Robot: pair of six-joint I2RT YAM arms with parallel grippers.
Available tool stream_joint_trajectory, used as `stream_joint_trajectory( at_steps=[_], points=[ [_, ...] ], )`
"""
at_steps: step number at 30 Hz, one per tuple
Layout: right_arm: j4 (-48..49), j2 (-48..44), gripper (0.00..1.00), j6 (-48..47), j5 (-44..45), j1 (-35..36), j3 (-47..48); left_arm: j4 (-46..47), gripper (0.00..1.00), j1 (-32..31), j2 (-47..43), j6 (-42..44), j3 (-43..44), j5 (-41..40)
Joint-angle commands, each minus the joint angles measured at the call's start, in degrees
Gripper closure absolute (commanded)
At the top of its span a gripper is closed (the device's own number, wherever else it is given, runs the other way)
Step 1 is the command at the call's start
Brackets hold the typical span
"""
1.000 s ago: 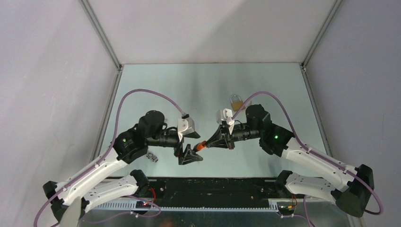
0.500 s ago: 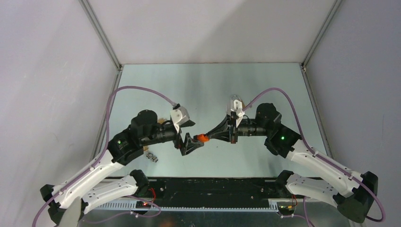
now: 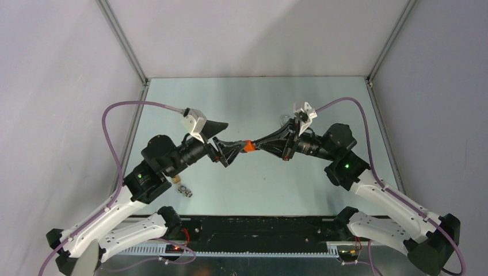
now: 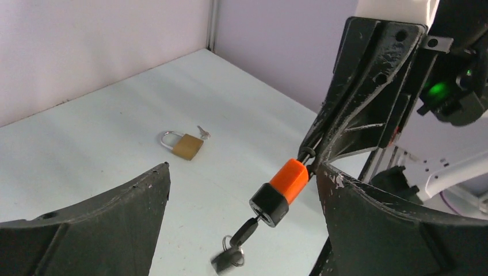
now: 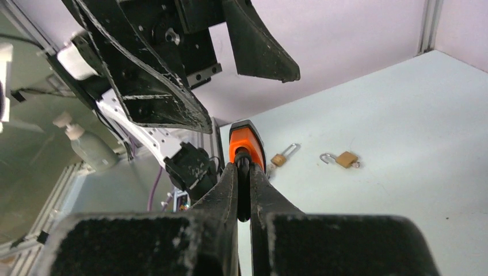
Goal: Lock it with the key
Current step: Lock the lock.
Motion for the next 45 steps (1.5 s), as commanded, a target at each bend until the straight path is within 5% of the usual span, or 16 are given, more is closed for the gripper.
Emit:
stream_joint_trajectory(
  at_steps=[1, 16, 23, 33, 41, 45],
  points=[
    [9.2, -2.9, 1.0, 7.9, 3.5, -0.2, 0.6, 5.9, 0.0, 0.1, -0.3, -4.4, -0.6, -3.1],
    [14.7, -5.5, 1.0, 18.0, 9.2, 3.1, 0.6, 20.5, 0.05, 0.2, 1.7, -13.8, -3.1, 14.5],
    [16.3, -5.6, 1.0, 19.6, 9.3, 3.0, 0.6, 29.2, 0.33, 0.2, 3.6, -23.6, -3.4, 22.3],
    [17.7, -5.9, 1.0, 21.1, 8.6, 2.8, 0.6, 31.6, 0.63, 0.2, 3.1, -24.7, -5.0, 22.6],
    [17.5, -5.1, 1.0, 21.1, 7.0, 2.8, 0.6, 32.4, 0.61, 0.2, 4.7, -25.7, -3.9, 24.1],
    [17.1, -4.9, 1.0, 20.9, 7.2, 2.8, 0.6, 32.6, 0.8, 0.2, 5.3, -25.7, -3.8, 24.5]
  ],
)
